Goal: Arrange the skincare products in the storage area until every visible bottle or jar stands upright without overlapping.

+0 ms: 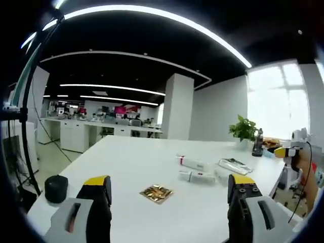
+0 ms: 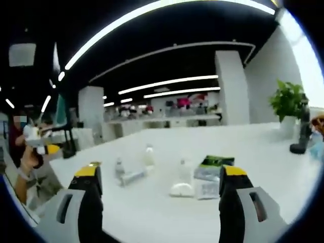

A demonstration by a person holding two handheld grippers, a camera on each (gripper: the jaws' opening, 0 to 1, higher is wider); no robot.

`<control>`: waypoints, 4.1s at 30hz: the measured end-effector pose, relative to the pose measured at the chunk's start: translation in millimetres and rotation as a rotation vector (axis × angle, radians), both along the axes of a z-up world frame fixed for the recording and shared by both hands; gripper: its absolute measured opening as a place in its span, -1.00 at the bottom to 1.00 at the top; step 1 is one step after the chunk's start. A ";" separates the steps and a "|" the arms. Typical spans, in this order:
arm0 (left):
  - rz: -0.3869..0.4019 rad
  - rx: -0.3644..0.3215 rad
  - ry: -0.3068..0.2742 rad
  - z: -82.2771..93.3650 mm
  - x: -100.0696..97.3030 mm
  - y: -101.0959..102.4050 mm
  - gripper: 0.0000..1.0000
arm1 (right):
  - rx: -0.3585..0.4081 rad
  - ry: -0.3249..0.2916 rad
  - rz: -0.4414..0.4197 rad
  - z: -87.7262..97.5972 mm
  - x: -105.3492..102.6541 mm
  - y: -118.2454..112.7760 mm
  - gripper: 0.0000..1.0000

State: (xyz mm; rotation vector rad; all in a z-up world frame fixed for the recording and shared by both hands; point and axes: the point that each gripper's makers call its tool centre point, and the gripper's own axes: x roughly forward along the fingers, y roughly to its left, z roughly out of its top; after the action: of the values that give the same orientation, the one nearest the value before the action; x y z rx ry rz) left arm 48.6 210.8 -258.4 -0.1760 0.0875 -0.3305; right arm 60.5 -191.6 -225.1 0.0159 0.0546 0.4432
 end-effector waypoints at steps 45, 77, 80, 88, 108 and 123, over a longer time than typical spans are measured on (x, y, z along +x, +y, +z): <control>0.031 0.060 0.002 -7.8 3.4 4.0 0.99 | -0.142 0.065 0.253 51.4 170.5 148.6 1.00; 0.000 0.056 0.025 -17.1 7.9 -4.4 0.99 | -0.364 0.467 0.092 -59.7 279.7 180.3 0.69; -0.001 0.058 0.022 -15.2 8.3 -4.8 0.99 | -0.417 0.522 0.086 -82.0 280.3 185.1 0.70; -0.011 0.056 0.032 -19.4 10.0 -8.0 0.99 | -0.393 0.689 0.040 -103.0 285.6 183.9 0.36; -0.042 0.071 0.043 -25.3 11.6 -15.1 0.96 | -0.458 0.767 -0.008 -135.3 294.5 187.9 -0.08; -0.085 0.050 0.028 -23.0 10.0 -23.6 0.92 | -0.516 0.746 0.020 -135.2 295.7 195.6 -0.34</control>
State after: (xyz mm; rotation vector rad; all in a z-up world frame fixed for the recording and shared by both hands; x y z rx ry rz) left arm 58.7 187.3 -281.4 -0.1277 0.1313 -0.4105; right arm 356.2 4.0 -360.3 -0.3293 0.9018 0.4133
